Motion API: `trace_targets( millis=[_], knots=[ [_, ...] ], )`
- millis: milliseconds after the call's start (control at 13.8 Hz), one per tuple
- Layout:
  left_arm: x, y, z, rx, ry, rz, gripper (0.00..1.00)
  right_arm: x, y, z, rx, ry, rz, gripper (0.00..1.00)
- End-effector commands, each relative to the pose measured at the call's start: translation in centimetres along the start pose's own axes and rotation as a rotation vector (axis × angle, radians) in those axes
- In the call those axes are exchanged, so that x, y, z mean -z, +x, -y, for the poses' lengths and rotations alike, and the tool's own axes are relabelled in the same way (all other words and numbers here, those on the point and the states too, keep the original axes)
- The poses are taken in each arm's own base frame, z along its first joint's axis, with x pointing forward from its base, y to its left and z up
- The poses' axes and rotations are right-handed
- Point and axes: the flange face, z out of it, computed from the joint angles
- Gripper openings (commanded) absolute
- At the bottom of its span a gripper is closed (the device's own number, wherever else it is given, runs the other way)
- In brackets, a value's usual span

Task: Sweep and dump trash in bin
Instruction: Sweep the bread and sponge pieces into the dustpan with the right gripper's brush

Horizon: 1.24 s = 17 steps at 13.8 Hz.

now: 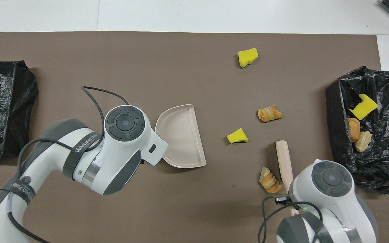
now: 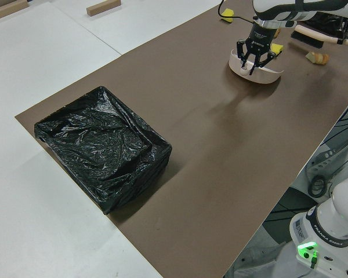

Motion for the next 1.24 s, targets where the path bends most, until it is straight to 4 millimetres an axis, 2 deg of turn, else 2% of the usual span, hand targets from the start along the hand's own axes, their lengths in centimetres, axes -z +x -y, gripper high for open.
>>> trace_targets(
  millis=[0, 145, 291, 509, 582, 654, 872, 1163],
  knots=[
    [0.0, -0.5, -1.2, -0.031, -0.002, 0.027, 0.0, -1.7, -3.3, -2.2, -0.12, 0.129, 0.028, 0.0],
    [-0.1, -0.5, -1.5, -0.034, -0.006, 0.031, 0.0, -2.3, -4.1, -2.4, -0.193, 0.146, 0.054, 0.0],
    [0.1, -0.2, -1.7, -0.038, -0.002, 0.028, 0.0, -2.2, -5.1, -1.5, -0.266, 0.175, 0.074, 0.0],
    [0.2, -0.4, -1.8, -0.036, -0.006, 0.032, 0.0, -2.2, -6.0, 1.8, -0.296, 0.157, 0.071, 0.0],
    [0.2, -0.3, -1.8, -0.03, -0.004, 0.03, 0.0, -2.4, -6.3, 4.0, -0.277, 0.139, 0.05, 0.0],
    [0.2, -0.3, -1.7, -0.027, 0.001, 0.026, 0.0, -2.7, -5.7, 5.5, -0.283, 0.135, 0.037, 0.0],
    [0.1, -0.3, -1.9, -0.018, -0.005, 0.031, 0.0, -0.9, -2.5, 7.6, -0.251, 0.129, 0.022, 0.0],
    [0.2, -0.2, -1.7, -0.017, 0.002, 0.025, 0.0, 1.9, 4.1, 11.6, -0.253, 0.175, 0.003, 0.0]
  ],
)
